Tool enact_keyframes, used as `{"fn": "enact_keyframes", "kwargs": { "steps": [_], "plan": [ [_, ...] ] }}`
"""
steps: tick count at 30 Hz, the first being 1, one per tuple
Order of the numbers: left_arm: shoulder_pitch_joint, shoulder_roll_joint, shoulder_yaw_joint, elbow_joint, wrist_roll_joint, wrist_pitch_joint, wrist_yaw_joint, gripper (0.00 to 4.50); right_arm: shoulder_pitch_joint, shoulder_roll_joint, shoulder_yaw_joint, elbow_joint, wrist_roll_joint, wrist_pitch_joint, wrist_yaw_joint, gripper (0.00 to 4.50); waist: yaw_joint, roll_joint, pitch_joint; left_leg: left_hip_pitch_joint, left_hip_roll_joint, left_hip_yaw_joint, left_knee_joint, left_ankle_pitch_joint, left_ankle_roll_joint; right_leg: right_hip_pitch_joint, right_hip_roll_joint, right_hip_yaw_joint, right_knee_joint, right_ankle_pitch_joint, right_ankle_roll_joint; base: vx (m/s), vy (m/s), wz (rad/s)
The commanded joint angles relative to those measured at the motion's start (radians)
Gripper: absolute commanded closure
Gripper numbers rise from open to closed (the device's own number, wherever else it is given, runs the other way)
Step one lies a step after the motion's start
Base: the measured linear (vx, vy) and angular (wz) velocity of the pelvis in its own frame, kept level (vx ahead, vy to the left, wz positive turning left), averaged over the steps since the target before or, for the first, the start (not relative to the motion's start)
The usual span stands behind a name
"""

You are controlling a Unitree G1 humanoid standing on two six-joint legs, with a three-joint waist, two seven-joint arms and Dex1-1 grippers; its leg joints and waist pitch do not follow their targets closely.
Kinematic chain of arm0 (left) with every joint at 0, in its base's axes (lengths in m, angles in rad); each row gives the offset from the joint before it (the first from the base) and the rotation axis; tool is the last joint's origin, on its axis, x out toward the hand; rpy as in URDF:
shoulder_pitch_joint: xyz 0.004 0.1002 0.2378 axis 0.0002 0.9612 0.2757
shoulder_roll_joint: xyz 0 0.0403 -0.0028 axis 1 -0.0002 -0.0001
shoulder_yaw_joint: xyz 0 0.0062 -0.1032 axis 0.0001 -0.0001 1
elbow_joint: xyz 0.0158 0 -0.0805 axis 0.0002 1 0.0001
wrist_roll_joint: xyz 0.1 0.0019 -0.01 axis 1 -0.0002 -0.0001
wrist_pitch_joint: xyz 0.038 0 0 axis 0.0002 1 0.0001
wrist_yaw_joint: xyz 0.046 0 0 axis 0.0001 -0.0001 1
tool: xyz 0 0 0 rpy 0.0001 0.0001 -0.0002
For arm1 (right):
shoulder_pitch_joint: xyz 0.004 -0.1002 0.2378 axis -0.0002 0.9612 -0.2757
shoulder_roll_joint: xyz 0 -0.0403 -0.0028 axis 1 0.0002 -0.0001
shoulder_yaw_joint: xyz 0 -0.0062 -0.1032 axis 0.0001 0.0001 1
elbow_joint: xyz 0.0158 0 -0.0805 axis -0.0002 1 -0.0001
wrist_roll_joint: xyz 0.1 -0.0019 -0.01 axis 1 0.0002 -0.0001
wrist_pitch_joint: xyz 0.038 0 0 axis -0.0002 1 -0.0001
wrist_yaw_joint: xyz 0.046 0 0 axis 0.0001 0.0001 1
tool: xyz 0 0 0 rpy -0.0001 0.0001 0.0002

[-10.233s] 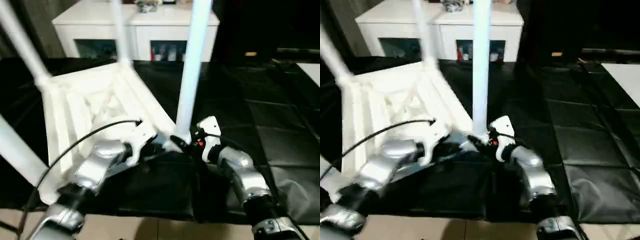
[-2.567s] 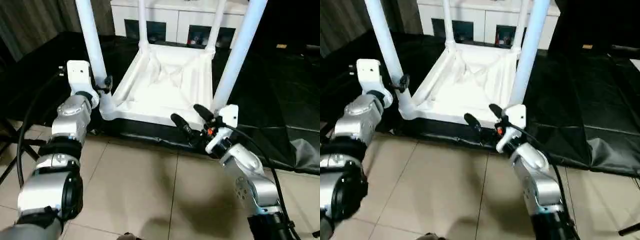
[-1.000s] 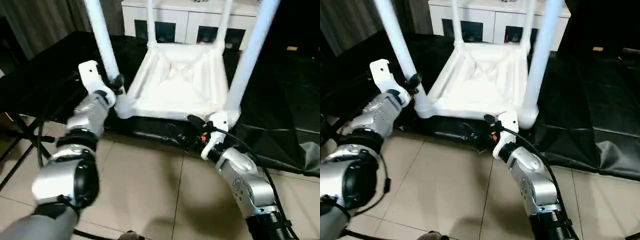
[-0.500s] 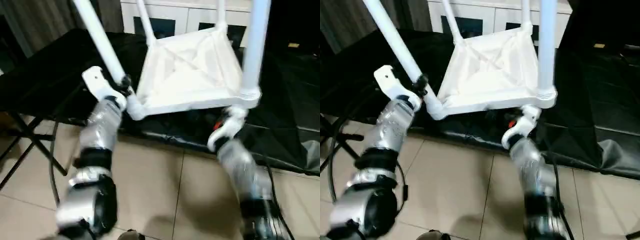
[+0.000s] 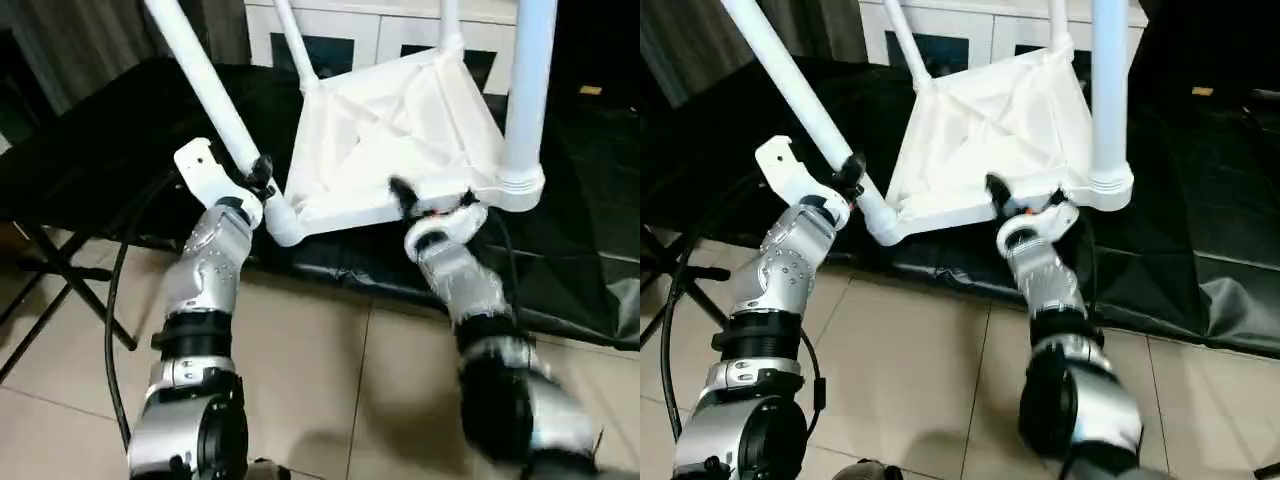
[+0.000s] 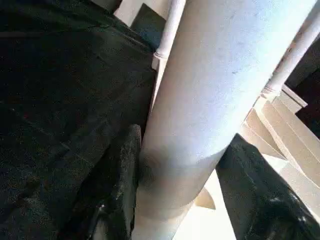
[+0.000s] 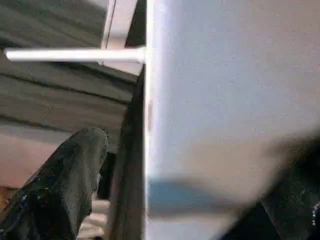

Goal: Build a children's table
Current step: Flip table

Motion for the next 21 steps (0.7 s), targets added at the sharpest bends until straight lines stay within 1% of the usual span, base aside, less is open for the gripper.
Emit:
{"fn": "enact_keyframes", "kwargs": {
  "steps": [1, 2, 3, 4, 5, 7, 8, 10, 12, 13, 14, 16, 17, 18, 19, 21],
  "plan": [
    [0.002, -0.028, 0.012, -0.034, -0.084, 0.01, 0.0, 2.44, -0.026, -0.011, -0.019, 0.035, 0.015, -0.031, 0.004, 0.0, -0.002, -0.019, -0.088, 0.051, 0.06, -0.028, -0.051, -0.025, 0.1, 0.031, -0.063, 0.023, -0.05, 0.231, -0.259, 0.0, 0.0, 0.0],
    [0.004, -0.032, 0.01, -0.04, -0.083, 0.013, 0.003, 2.44, -0.043, -0.017, -0.028, 0.058, 0.014, -0.05, 0.003, 0.17, -0.001, -0.019, -0.089, 0.051, 0.06, -0.028, -0.05, -0.024, 0.102, 0.031, -0.064, 0.023, -0.048, 0.231, -0.257, 0.0, 0.0, 0.0],
    [0.006, -0.034, 0.008, -0.042, -0.083, 0.015, 0.003, 2.44, -0.051, -0.02, -0.028, 0.069, 0.009, -0.059, -0.002, 0.17, 0.0, -0.023, -0.088, 0.049, 0.059, -0.027, -0.05, -0.019, 0.107, 0.032, -0.064, 0.023, -0.049, 0.234, -0.258, 0.0, 0.0, 0.0],
    [0.007, -0.035, 0.008, -0.045, -0.082, 0.017, 0.003, 2.44, -0.057, -0.023, -0.029, 0.08, 0.006, -0.065, -0.001, 0.34, 0.0, -0.022, -0.089, 0.048, 0.059, -0.028, -0.049, -0.016, 0.112, 0.033, -0.065, 0.023, -0.049, 0.234, -0.257, 0.0, 0.0, 0.0],
    [0.01, -0.036, 0.005, -0.05, -0.081, 0.021, 0.001, 2.44, -0.068, -0.027, -0.033, 0.096, 0.004, -0.072, 0.0, 0.34, 0.0, -0.024, -0.089, 0.048, 0.059, -0.028, -0.049, -0.015, 0.113, 0.033, -0.066, 0.023, -0.048, 0.234, -0.258, 0.0, 0.0, 0.0],
    [0.013, -0.037, 0.004, -0.055, -0.081, 0.024, 0.0, 2.44, -0.076, -0.03, -0.038, 0.109, 0.006, -0.077, 0.002, 0.37, -0.001, -0.024, -0.089, 0.047, 0.058, -0.028, -0.048, -0.015, 0.116, 0.034, -0.065, 0.023, -0.048, 0.225, -0.263, 0.0, 0.0, 0.0],
    [0.014, -0.037, 0.005, -0.058, -0.08, 0.027, 0.0, 2.44, -0.082, -0.033, -0.039, 0.12, 0.002, -0.084, 0.0, 0.64, -0.002, -0.026, -0.088, 0.047, 0.059, -0.027, -0.048, -0.016, 0.118, 0.033, -0.065, 0.023, -0.049, 0.219, -0.264, 0.0, 0.0, 0.0],
    [0.016, -0.038, 0.006, -0.064, -0.079, 0.032, 0.002, 2.44, -0.093, -0.04, -0.041, 0.145, -0.008, -0.097, -0.007, 0.78, -0.002, -0.025, -0.089, 0.047, 0.059, -0.027, -0.048, -0.016, 0.121, 0.033, -0.065, 0.023, -0.049, 0.213, -0.264, 0.0, 0.0, 0.0],
    [0.017, -0.039, 0.007, -0.068, -0.079, 0.035, 0.003, 2.44, -0.099, -0.045, -0.044, 0.163, -0.016, -0.105, -0.012, 1.07, -0.002, -0.025, -0.089, 0.047, 0.059, -0.027, -0.047, -0.01, 0.122, 0.032, -0.064, 0.022, -0.048, 0.214, -0.267, 0.0, 0.0, 0.0],
    [0.017, -0.04, 0.008, -0.069, -0.08, 0.036, 0.005, 2.44, -0.103, -0.048, -0.048, 0.173, -0.018, -0.11, -0.014, 1.07, -0.002, -0.025, -0.088, 0.047, 0.059, -0.027, -0.047, -0.013, 0.123, 0.031, -0.064, 0.022, -0.049, 0.211, -0.266, 0.0, 0.0, 0.0],
    [0.017, -0.041, 0.007, -0.069, -0.08, 0.036, 0.006, 2.44, -0.105, -0.049, -0.05, 0.18, -0.02, -0.113, -0.016, 1.23, -0.002, -0.024, -0.089, 0.047, 0.059, -0.027, -0.047, -0.011, 0.124, 0.032, -0.064, 0.022, -0.048, 0.212, -0.266, 0.0, 0.0, 0.0],
    [0.019, -0.043, 0.005, -0.071, -0.079, 0.037, 0.007, 2.44, -0.109, -0.052, -0.052, 0.191, -0.024, -0.119, -0.017, 1.27, -0.004, -0.026, -0.089, 0.047, 0.058, -0.026, -0.046, -0.01, 0.125, 0.032, -0.064, 0.023, -0.048, 0.213, -0.268, 0.0, 0.0, 0.0],
    [0.02, -0.044, 0.003, -0.072, -0.077, 0.038, 0.007, 2.44, -0.112, -0.056, -0.051, 0.201, -0.03, -0.124, -0.025, 1.51, -0.003, -0.026, -0.089, 0.046, 0.057, -0.026, -0.046, -0.008, 0.127, 0.033, -0.064, 0.023, -0.048, 0.214, -0.268, 0.0, 0.0, 0.0],
    [0.02, -0.045, 0.002, -0.073, -0.076, 0.039, 0.007, 2.44, -0.112, -0.059, -0.05, 0.207, -0.035, -0.127, -0.032, 1.51, -0.003, -0.024, -0.089, 0.047, 0.059, -0.027, -0.046, -0.008, 0.128, 0.032, -0.064, 0.022, -0.048, 0.211, -0.267, 0.0, 0.0, 0.0],
    [0.021, -0.045, 0.002, -0.074, -0.075, 0.04, 0.007, 2.44, -0.113, -0.061, -0.05, 0.212, -0.038, -0.131, -0.036, 1.62, -0.003, -0.025, -0.089, 0.047, 0.058, -0.027, -0.045, -0.009, 0.128, 0.031, -0.063, 0.022, -0.048, 0.212, -0.268, 0.0, 0.0, 0.0],
    [0.02, -0.045, 0.004, -0.074, -0.075, 0.04, 0.007, 2.44, -0.112, -0.067, -0.034, 0.219, -0.06, -0.143, -0.051, 1.7, -0.003, -0.023, -0.09, 0.047, 0.058, -0.027, -0.045, -0.005, 0.128, 0.031, -0.063, 0.022, -0.047, 0.216, -0.269, 0.0, 0.0, 0.0]
  ]
}}
